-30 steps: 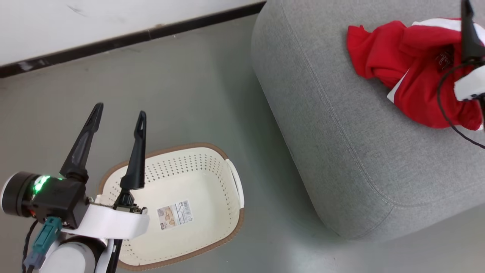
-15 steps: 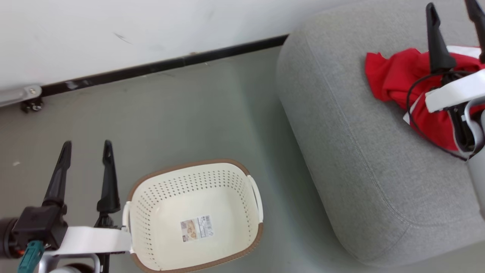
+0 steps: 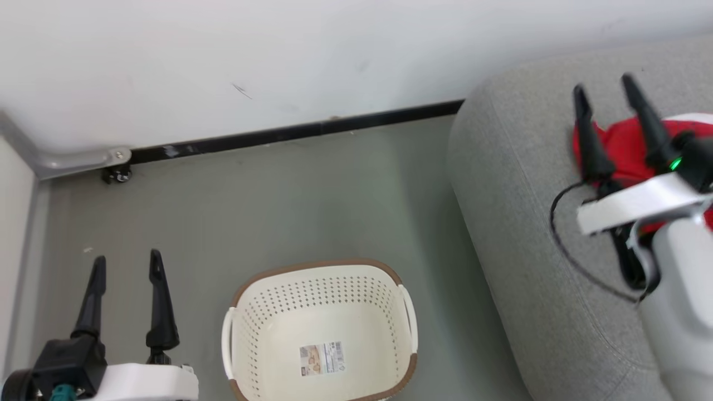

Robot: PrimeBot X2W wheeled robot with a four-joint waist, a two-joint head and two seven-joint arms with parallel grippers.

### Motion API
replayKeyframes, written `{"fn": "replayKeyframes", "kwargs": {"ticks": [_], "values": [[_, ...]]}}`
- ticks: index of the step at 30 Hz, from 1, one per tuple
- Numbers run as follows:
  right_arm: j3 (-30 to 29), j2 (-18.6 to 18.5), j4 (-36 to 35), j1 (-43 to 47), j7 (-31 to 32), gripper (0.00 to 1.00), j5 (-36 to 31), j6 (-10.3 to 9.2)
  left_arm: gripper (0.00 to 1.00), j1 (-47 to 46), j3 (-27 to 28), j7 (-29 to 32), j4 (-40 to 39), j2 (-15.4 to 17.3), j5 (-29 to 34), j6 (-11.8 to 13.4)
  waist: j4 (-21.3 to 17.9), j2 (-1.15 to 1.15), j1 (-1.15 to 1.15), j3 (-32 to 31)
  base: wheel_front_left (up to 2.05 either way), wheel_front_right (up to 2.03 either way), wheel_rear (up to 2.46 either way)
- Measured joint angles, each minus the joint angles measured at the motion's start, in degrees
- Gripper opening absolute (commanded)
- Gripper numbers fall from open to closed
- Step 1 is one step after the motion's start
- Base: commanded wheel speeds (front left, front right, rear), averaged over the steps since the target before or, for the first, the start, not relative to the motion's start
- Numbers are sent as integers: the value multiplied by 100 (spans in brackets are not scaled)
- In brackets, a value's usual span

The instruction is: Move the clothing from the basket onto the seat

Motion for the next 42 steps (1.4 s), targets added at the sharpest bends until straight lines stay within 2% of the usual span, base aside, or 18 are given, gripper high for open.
{"fn": "replayKeyframes", "kwargs": {"ticks": [9,22,42], "values": [[-152,435,-272,918,0,100,-222,0,100,81,-192,-4,193,-93,1,-5,300,0,0,-344,0,0,0],[-345,1025,-528,2159,0,100,-470,0,100,151,-495,-5,597,-149,-16,-233,564,0,0,-739,0,0,0],[-320,1204,-1193,3097,171,100,-731,0,100,155,-690,37,1021,-170,11,-321,790,0,0,-947,0,0,0]]}}
